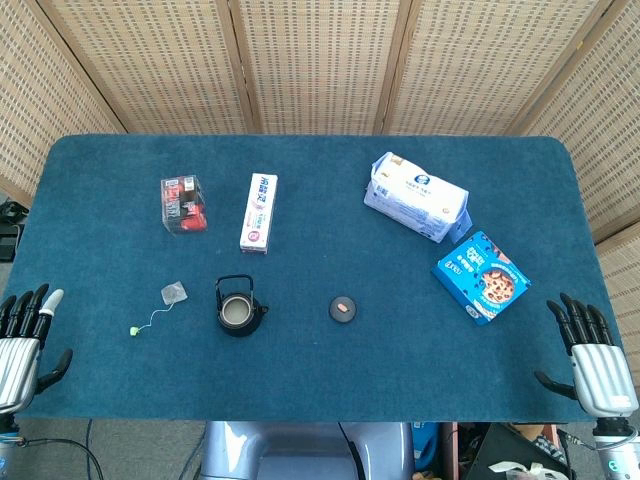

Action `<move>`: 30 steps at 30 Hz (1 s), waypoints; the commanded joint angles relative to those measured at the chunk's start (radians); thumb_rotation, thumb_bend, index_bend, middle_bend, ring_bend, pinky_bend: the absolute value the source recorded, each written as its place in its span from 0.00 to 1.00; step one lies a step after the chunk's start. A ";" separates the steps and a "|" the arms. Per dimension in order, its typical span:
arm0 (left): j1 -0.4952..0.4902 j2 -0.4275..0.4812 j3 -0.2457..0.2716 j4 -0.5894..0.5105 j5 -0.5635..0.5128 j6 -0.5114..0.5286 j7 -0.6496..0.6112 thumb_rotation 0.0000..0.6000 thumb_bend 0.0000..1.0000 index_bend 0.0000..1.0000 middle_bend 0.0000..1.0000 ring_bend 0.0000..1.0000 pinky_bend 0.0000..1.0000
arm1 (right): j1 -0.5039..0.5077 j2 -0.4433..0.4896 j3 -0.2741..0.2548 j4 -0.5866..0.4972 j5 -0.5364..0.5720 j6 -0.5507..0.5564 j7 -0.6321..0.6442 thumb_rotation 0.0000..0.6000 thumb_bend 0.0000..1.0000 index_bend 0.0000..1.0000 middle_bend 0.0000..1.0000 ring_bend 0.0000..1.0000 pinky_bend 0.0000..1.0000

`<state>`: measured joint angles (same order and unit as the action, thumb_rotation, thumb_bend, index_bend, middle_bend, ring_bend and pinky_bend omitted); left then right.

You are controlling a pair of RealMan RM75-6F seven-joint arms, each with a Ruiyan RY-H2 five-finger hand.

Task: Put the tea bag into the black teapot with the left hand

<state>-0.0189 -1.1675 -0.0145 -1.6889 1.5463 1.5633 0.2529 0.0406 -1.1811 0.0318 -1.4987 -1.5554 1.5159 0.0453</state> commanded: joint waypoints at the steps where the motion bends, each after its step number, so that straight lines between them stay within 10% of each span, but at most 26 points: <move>1: 0.000 0.000 0.000 0.001 -0.001 -0.001 0.000 1.00 0.37 0.01 0.00 0.00 0.00 | 0.000 0.000 0.000 -0.001 -0.001 -0.001 0.001 1.00 0.06 0.00 0.00 0.00 0.00; 26: -0.006 0.000 -0.012 0.009 -0.009 -0.002 0.004 1.00 0.37 0.04 0.00 0.00 0.00 | 0.001 0.002 0.000 -0.003 0.001 -0.001 -0.001 1.00 0.06 0.00 0.00 0.00 0.00; 30: -0.014 -0.001 -0.016 0.020 -0.009 -0.009 0.024 1.00 0.37 0.13 0.16 0.11 0.17 | 0.001 0.002 -0.001 -0.002 0.001 -0.002 0.000 1.00 0.06 0.00 0.00 0.00 0.00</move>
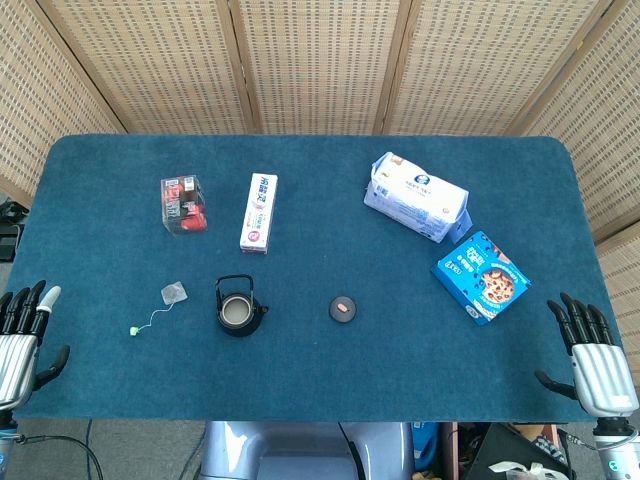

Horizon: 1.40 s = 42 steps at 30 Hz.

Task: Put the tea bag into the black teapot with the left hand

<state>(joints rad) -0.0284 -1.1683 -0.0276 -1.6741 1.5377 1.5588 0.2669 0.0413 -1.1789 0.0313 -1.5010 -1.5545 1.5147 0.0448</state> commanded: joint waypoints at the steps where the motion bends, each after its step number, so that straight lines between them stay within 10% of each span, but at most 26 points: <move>1: -0.008 -0.002 -0.006 0.008 0.000 -0.005 0.016 1.00 0.37 0.15 0.21 0.16 0.22 | 0.001 0.000 0.000 0.000 0.000 -0.001 0.001 1.00 0.06 0.00 0.00 0.00 0.00; 5: -0.027 -0.004 -0.009 0.024 -0.003 -0.034 0.057 1.00 0.37 0.21 0.39 0.34 0.40 | 0.000 0.000 -0.001 0.001 0.002 -0.002 0.001 1.00 0.06 0.00 0.00 0.00 0.00; 19: -0.099 -0.037 -0.031 0.074 -0.068 -0.158 0.119 1.00 0.36 0.37 0.59 0.53 0.50 | -0.003 0.004 -0.003 -0.002 0.004 -0.003 -0.004 1.00 0.06 0.00 0.00 0.00 0.00; 42: -0.188 -0.172 -0.029 0.196 -0.190 -0.338 0.165 1.00 0.36 0.43 0.69 0.62 0.57 | -0.009 0.009 -0.003 -0.014 0.010 0.000 -0.018 1.00 0.06 0.00 0.00 0.00 0.00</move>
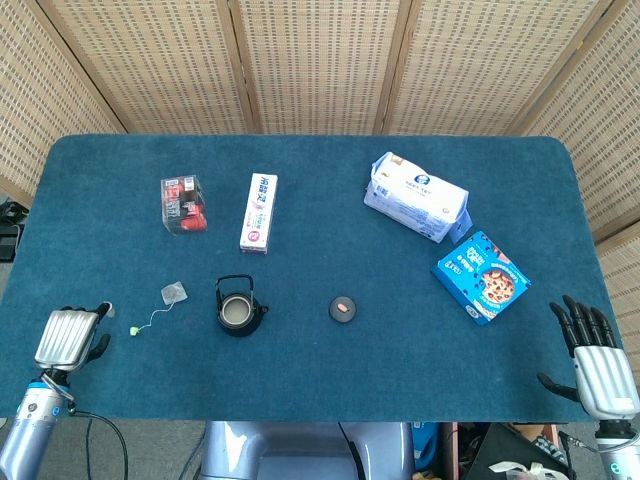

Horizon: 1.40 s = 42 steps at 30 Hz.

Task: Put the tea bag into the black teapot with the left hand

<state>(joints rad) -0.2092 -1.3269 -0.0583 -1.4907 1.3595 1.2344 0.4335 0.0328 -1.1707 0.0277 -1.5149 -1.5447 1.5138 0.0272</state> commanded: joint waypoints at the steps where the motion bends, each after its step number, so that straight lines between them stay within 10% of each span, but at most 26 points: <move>1: -0.009 -0.017 0.002 0.016 -0.016 -0.017 -0.001 1.00 0.36 0.43 0.70 0.63 0.57 | -0.001 0.001 0.000 -0.001 0.000 0.001 -0.001 1.00 0.06 0.00 0.00 0.00 0.00; 42: -0.067 -0.170 0.003 0.174 -0.125 -0.107 -0.008 1.00 0.35 0.51 0.81 0.72 0.65 | -0.022 0.015 -0.002 -0.013 0.009 0.017 -0.008 1.00 0.06 0.00 0.00 0.00 0.00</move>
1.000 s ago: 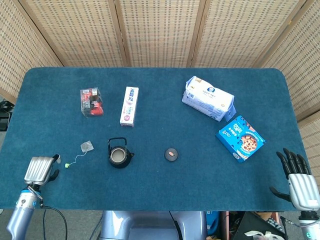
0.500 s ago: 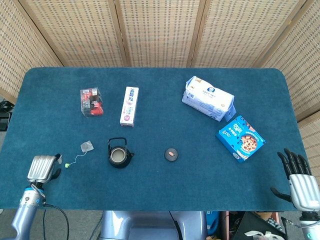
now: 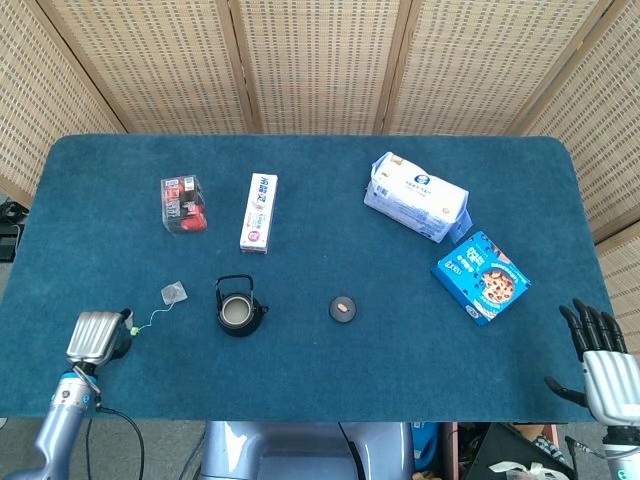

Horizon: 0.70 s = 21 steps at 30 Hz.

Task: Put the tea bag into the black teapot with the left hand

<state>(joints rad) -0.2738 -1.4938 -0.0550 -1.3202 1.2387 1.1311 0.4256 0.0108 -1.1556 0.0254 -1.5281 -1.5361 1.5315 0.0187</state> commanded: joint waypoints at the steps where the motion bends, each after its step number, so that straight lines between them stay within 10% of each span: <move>1: -0.004 -0.005 -0.001 0.006 -0.006 -0.005 0.001 1.00 0.35 0.51 0.81 0.72 0.65 | 0.000 0.001 0.000 0.000 0.000 -0.001 0.000 1.00 0.06 0.00 0.00 0.00 0.00; 21: -0.023 -0.028 -0.004 0.027 -0.030 -0.017 -0.001 1.00 0.35 0.53 0.81 0.72 0.65 | -0.009 0.007 -0.001 -0.007 0.005 0.001 -0.003 1.00 0.06 0.00 0.00 0.00 0.00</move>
<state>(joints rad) -0.2960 -1.5213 -0.0586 -1.2928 1.2087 1.1148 0.4249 0.0015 -1.1488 0.0242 -1.5346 -1.5309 1.5327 0.0152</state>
